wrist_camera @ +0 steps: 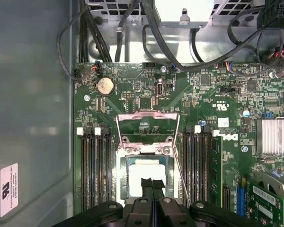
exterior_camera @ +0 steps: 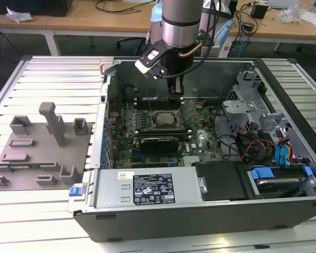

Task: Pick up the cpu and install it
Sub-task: 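Close the cpu cover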

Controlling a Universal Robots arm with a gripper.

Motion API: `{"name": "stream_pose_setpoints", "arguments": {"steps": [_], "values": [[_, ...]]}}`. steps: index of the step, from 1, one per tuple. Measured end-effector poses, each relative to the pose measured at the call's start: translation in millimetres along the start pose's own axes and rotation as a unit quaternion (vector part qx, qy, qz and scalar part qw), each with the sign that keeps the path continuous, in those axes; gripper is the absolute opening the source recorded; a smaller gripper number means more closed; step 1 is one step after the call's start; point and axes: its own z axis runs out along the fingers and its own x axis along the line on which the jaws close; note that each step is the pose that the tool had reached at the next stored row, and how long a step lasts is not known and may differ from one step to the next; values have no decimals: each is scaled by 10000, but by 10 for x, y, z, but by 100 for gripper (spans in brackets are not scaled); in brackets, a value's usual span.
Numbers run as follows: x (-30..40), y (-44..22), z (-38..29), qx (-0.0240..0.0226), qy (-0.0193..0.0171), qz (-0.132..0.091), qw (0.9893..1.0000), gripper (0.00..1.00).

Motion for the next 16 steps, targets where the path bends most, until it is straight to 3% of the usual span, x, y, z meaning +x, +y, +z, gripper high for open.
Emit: {"name": "stream_pose_setpoints", "arguments": {"steps": [2, 9, 16], "values": [[0, 12, 1, 0, 0, 0, 10000, 11], [1, 143, 4, 0, 0, -1, 10000, 11], [1, 147, -58, 0, 0, 0, 10000, 11]]}}
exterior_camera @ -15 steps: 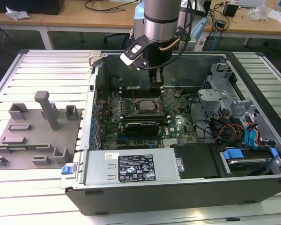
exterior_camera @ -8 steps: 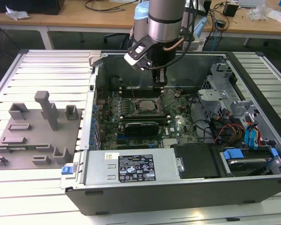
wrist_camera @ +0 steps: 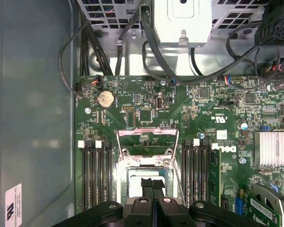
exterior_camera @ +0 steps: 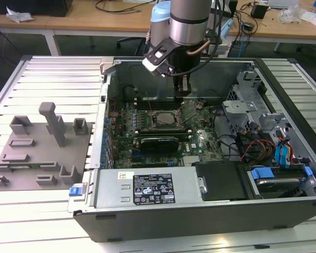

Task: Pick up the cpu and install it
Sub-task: 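Close the cpu cover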

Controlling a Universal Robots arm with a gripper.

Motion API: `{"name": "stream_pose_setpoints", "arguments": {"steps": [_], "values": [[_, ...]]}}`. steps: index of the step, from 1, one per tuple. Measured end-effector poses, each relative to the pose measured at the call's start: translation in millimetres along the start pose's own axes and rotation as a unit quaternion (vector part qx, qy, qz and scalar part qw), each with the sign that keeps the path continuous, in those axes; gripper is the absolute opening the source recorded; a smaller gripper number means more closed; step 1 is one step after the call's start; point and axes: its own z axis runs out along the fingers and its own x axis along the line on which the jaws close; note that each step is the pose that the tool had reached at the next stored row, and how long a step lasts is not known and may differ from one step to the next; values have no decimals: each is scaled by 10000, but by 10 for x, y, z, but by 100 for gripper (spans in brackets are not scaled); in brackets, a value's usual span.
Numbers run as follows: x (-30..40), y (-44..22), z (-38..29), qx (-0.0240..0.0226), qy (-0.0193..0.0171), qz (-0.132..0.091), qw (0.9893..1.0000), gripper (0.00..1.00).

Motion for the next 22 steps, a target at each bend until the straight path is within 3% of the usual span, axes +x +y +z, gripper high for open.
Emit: {"name": "stream_pose_setpoints", "arguments": {"steps": [16, 20, 22], "values": [[1, 11, -85, 0, 0, 0, 10000, 11], [0, 44, -85, 0, -1, 0, 10000, 11], [1, 105, -83, 0, 0, 0, 10000, 11]]}}
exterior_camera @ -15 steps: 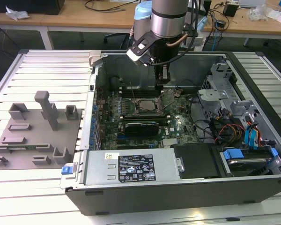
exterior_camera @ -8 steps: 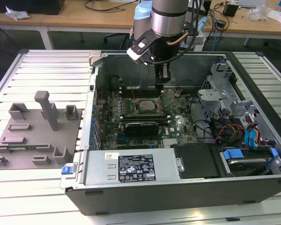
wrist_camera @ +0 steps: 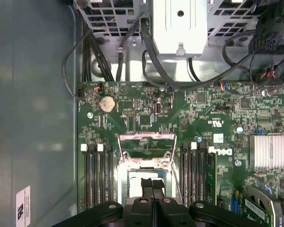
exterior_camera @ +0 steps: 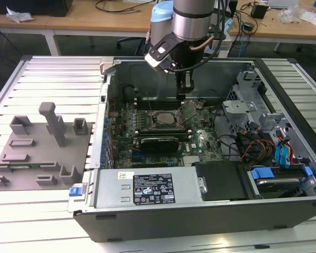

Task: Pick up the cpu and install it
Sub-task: 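Close the cpu cover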

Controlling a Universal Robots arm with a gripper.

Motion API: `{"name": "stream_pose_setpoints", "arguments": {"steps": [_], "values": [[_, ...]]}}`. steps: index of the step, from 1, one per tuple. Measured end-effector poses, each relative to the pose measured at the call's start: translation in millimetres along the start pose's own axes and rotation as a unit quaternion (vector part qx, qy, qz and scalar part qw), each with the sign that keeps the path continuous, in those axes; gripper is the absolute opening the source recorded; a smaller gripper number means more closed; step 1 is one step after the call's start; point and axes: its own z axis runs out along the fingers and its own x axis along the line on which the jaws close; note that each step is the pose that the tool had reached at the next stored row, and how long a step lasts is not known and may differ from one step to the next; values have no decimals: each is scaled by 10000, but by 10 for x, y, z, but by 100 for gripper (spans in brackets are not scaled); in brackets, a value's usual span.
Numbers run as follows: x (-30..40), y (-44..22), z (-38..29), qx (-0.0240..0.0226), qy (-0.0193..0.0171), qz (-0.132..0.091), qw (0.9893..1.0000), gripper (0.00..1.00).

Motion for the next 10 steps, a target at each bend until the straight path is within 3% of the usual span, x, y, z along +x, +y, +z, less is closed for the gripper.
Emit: {"name": "stream_pose_setpoints", "arguments": {"steps": [4, 7, 10], "values": [[1, 161, 6, 1, 1, 1, 10000, 11], [2, 319, 10, 5, 0, 0, 10000, 11], [2, 405, 13, 7, 0, 0, 10000, 11]]}}
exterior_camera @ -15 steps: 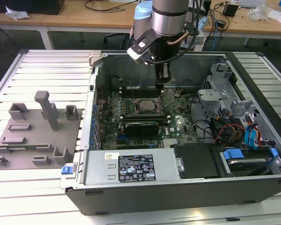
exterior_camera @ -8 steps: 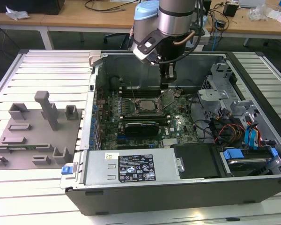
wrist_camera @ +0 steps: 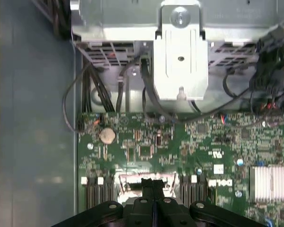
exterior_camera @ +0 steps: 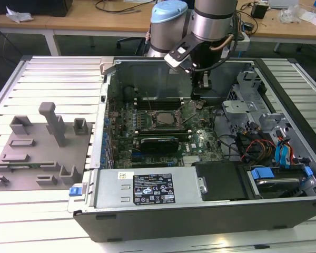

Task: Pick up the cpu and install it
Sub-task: 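Close the cpu cover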

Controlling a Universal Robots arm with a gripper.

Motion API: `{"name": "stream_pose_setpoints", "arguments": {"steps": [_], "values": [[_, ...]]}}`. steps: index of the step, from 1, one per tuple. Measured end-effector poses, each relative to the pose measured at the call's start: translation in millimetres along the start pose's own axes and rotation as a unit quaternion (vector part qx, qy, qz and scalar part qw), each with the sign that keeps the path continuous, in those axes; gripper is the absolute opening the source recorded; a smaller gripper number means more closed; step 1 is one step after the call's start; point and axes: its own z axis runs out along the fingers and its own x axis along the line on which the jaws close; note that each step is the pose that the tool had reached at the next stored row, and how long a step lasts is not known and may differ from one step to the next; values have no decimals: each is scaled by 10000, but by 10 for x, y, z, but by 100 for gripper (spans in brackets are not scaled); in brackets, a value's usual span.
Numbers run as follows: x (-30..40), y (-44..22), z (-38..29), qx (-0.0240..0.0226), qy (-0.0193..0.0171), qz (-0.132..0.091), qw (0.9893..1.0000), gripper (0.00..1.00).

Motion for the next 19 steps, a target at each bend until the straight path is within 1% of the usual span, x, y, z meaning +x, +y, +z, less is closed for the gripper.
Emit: {"name": "stream_pose_setpoints", "arguments": {"steps": [3, 5, 9, 13, 15, 17, 18, 19], "values": [[1, 124, 4, 5, 0, 1, 10000, 11], [1, 176, 15, 11, 1, 0, 10000, 11], [1, 197, 89, 30, 0, 1, 10000, 11], [1, 238, 202, 61, 0, 1, 10000, 11], [1, 256, 248, 76, 0, 1, 10000, 11], [0, 279, 324, 107, -1, 1, 9999, 11], [0, 285, 347, 114, 0, 1, 9999, 11], [0, 285, 350, 115, -1, 2, 9999, 11]]}}
